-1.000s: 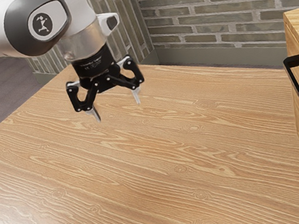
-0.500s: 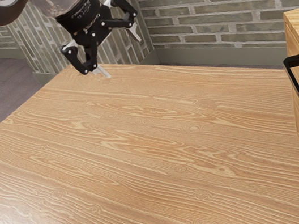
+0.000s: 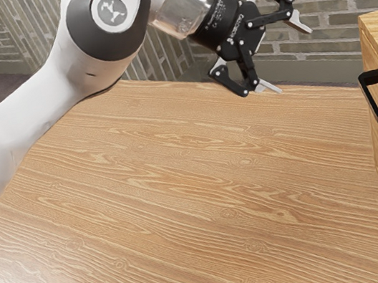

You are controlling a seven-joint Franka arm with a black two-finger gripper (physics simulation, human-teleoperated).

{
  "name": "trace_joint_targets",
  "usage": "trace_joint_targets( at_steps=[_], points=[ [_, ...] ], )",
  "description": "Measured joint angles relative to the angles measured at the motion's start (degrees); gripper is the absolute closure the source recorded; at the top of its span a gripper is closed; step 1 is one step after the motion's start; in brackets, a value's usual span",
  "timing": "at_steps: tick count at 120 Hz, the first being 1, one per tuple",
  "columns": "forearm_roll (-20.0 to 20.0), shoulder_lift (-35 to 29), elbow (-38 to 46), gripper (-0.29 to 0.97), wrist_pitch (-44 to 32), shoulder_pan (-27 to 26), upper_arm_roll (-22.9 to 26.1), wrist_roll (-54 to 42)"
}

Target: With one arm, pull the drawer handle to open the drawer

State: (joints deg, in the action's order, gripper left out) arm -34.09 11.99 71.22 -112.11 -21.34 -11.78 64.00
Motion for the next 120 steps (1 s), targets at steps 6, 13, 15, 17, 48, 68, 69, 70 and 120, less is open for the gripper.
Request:
trace_joint_targets(
  at_steps=[6, 13, 15, 17, 48, 68, 69, 70, 120],
  points=[
    [0.5, -1.6, 2.5, 0.0, -0.8, -0.2, 1.0, -0.6],
    [2.6, -3.8, 4.4, 0.0, -0.9, -0.5, 1.4, -1.1],
    [3.8, -4.6, 4.7, 0.01, -0.5, -0.9, 1.5, -1.2],
    [5.1, -5.5, 4.8, 0.01, -0.1, -1.2, 1.5, -1.2],
    [17.3, -8.3, 5.4, 0.15, 6.5, -3.0, 1.5, -3.3],
    [18.5, -3.1, 1.9, 0.2, 8.1, 6.7, 10.3, -6.0],
    [18.5, -3.0, 1.7, 0.2, 8.1, 7.7, 11.5, -6.1],
    [18.5, -2.8, 1.6, 0.21, 8.2, 8.5, 12.5, -6.2],
    [23.4, 5.0, -7.4, 0.25, 9.0, 26.4, 37.4, -11.0]
  ],
)
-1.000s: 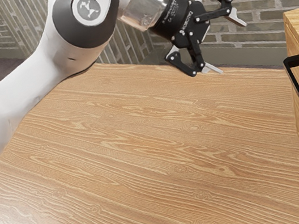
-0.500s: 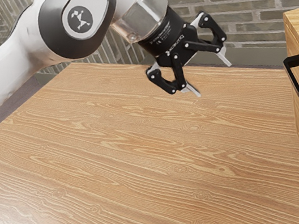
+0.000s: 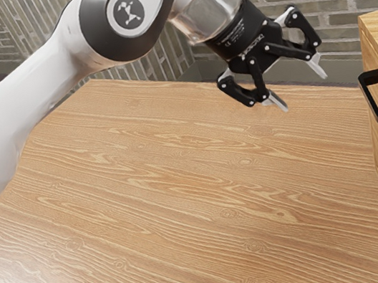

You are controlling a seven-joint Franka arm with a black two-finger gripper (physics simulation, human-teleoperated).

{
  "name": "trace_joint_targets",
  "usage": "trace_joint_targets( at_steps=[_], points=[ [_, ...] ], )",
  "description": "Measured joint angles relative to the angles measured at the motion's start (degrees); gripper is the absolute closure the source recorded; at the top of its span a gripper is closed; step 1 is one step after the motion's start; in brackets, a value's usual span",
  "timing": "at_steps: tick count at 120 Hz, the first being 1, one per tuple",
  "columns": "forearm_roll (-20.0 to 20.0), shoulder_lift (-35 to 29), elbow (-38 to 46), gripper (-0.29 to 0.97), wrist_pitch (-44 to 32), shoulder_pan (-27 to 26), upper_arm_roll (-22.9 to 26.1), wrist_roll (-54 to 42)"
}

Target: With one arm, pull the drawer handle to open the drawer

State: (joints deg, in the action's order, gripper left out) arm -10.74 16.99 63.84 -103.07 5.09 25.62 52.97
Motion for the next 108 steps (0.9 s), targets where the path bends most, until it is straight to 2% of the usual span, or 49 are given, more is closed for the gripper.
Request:
trace_joint_targets(
  at_steps=[29, 108],
  points=[
    [2.4, 2.5, -0.7, 0.27, -0.7, 3.2, 6.1, -1.8],
    [3.3, 5.8, -0.2, 0.31, -6.6, 0.8, 8.6, -4.7]
  ],
)
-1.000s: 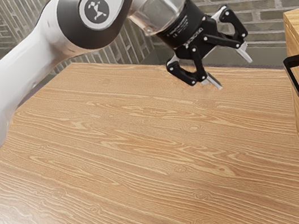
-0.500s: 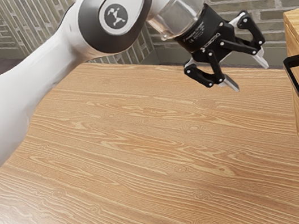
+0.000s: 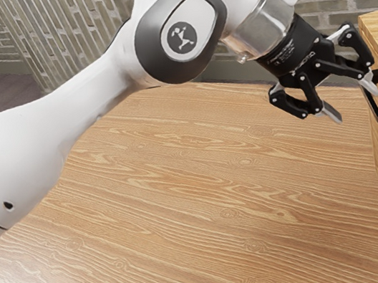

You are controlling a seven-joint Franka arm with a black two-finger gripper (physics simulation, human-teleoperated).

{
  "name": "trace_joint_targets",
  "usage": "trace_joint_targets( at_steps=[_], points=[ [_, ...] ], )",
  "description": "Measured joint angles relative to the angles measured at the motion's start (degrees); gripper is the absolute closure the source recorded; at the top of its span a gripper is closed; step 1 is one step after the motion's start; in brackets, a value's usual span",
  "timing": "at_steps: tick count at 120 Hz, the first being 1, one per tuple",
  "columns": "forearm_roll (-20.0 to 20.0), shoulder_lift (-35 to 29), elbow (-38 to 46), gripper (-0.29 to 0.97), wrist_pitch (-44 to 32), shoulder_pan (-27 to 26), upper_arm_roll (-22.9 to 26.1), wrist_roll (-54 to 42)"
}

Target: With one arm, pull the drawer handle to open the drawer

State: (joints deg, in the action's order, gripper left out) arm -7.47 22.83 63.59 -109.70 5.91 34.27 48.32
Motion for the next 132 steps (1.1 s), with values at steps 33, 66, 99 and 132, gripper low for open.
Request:
trace_joint_targets(
  at_steps=[33, 66, 99, 132],
  points=[
    [-0.1, 0.9, 0.8, 0.34, -1.4, -0.2, 0.0, -0.5],
    [-0.1, 1.0, 1.3, 0.44, -1.8, -0.1, -0.1, -0.8],
    [-0.1, 0.1, 2.3, 0.52, -1.9, 0.8, -0.5, -1.0],
    [-0.4, -3.8, 7.4, 0.55, -1.9, 3.1, -0.5, -1.1]
  ],
)
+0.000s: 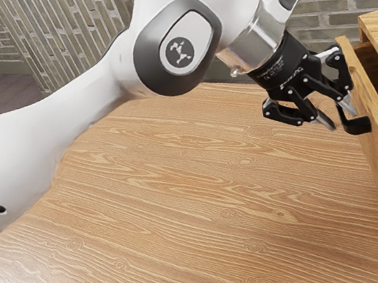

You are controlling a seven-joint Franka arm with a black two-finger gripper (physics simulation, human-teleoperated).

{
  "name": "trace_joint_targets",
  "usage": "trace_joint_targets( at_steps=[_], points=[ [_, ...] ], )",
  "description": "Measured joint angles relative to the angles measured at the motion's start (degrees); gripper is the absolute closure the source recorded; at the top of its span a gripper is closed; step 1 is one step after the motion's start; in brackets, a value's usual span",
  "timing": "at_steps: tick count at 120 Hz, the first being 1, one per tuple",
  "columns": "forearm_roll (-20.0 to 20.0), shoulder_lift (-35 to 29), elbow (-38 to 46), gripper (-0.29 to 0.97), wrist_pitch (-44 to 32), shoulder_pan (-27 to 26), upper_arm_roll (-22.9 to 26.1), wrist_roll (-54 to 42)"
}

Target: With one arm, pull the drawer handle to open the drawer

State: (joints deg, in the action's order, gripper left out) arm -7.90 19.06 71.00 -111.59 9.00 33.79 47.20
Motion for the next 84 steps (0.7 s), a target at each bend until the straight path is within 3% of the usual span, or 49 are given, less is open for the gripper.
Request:
trace_joint_targets(
  at_steps=[84],
  points=[
    [-4.2, -11.1, 10.6, 0.57, 0.0, 4.3, -0.1, -0.3]
  ],
)
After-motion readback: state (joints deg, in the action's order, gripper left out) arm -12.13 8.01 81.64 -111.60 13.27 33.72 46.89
